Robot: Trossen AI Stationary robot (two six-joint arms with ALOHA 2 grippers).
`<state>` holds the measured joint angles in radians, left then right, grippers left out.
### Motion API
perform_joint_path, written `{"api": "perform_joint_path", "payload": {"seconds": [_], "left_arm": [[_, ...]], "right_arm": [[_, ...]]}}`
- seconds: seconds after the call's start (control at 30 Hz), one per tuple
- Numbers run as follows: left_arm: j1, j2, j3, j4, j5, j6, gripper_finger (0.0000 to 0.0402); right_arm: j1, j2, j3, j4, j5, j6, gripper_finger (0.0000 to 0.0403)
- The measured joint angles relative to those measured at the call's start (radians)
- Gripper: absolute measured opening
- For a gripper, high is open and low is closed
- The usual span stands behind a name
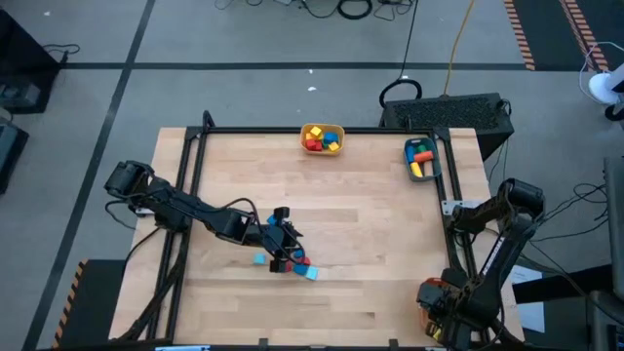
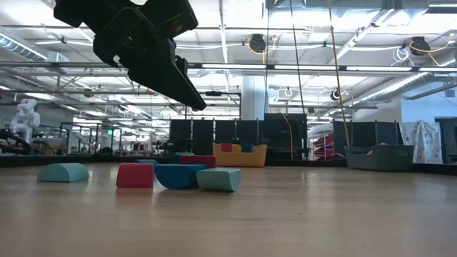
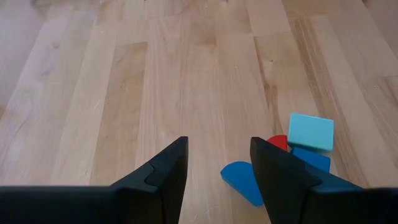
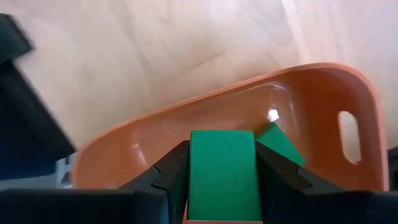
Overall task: Sort blocks by size
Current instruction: Put the green half circle block into the orange bin
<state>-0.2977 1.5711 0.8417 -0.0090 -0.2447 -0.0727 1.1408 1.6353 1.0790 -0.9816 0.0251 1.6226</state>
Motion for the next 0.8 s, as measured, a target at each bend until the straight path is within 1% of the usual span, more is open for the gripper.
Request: {"api": "perform_joint_path", "payload": {"seconds": [0.17, 0.53, 0.63, 0.8], "left_arm": [[0.0, 0.0, 0.0, 0.0, 0.0, -0.001, 0.0176], [0.0, 0.0, 0.0, 0.0, 0.001, -0.085, 0.0176], [0.0, 0.0, 0.0, 0.0, 0.001, -0.105, 0.0176], [0.0, 0.0, 0.0, -0.009, 0.001, -0.106, 0.0176]], "right_arm": [[0.0, 0.028, 0.0, -0.045, 0.001, 0.018, 0.0141], [0.0, 0.036, 0.0, -0.08, 0.001, 0.003, 0.0145], [0.0, 0.036, 0.0, -0.078, -0.006, -0.011, 0.0164], [0.0, 0.028, 0.0, -0.096, -0.033, -0.028, 0.0222]]}}
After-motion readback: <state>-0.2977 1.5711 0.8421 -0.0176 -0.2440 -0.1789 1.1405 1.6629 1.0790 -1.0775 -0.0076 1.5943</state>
